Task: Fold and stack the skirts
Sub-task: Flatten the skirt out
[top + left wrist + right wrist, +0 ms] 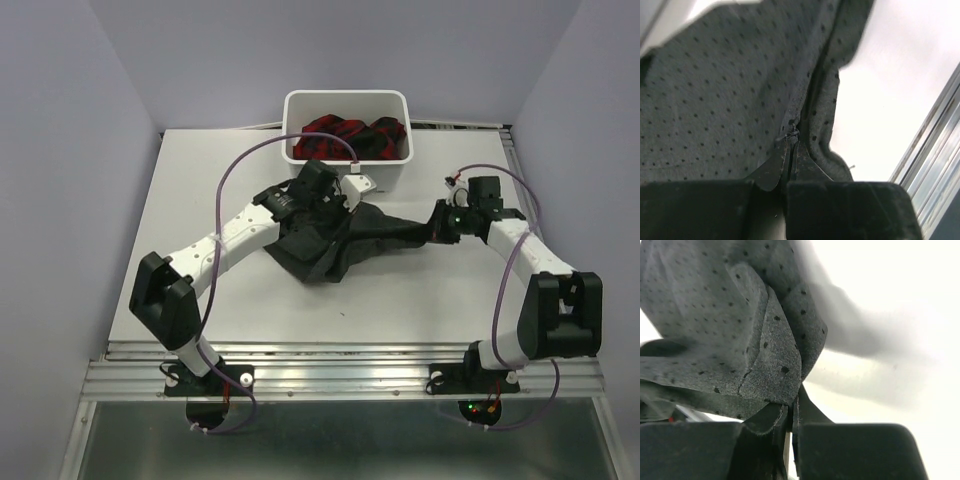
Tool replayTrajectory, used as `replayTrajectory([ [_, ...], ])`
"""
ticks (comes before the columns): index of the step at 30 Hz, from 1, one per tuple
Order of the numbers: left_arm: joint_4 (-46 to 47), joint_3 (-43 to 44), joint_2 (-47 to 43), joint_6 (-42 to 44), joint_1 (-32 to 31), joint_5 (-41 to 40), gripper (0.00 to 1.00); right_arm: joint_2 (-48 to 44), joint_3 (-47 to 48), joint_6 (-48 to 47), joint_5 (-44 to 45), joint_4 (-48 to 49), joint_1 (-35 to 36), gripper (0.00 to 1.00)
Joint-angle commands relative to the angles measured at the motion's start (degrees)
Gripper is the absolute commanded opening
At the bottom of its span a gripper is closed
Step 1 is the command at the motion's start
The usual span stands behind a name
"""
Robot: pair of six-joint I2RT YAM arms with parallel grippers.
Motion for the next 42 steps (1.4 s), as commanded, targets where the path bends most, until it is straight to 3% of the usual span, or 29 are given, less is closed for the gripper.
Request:
replayTrajectory([
  [1, -4.02, -5.37, -5.90, 6.72, 0.84, 3.45, 0.01, 0.53, 7.62, -9.79, 8.34, -1.57, -0.03, 0.01],
  [4, -3.49, -8.97, -7.49, 7.78, 0.93, 4.59, 0.08, 1.76, 10.52, -11.21, 8.70, -1.75, 0.58, 0.01],
  [13, 1.78, -8.72, -4.34, 4.09, 0.75, 4.24, 0.50, 1.33, 9.22, -11.22, 5.00, -3.16, 8.05, 0.01],
  [23, 2.23, -8.28, -4.68, 5.23, -1.79, 4.77, 0.64, 0.80, 9.04, -10.69, 4.91, -4.30, 8.58, 0.01],
  [24, 2.23, -8.63, -5.12, 5.23, -2.32, 4.07, 0.70, 0.80, 8.95, -10.69, 5.00, -4.39, 8.58, 0.01],
  [30, 5.12, -13.02, -7.59, 5.59, -12.50, -6.99, 0.72, 0.27, 7.10, -10.25, 5.79, -3.77, 8.58, 0.01],
  [39, 10.04, -13.90, -0.38, 3.39, -21.39, -27.80, 0.70, 0.53, 6.40, -8.40, 5.18, -3.68, 8.58, 0.01],
  [42, 11.63, -13.91, 1.11, 3.39, -24.03, -30.90, 0.71, 0.71, 5.70, -8.67, 3.25, -3.86, 8.58, 0.01],
])
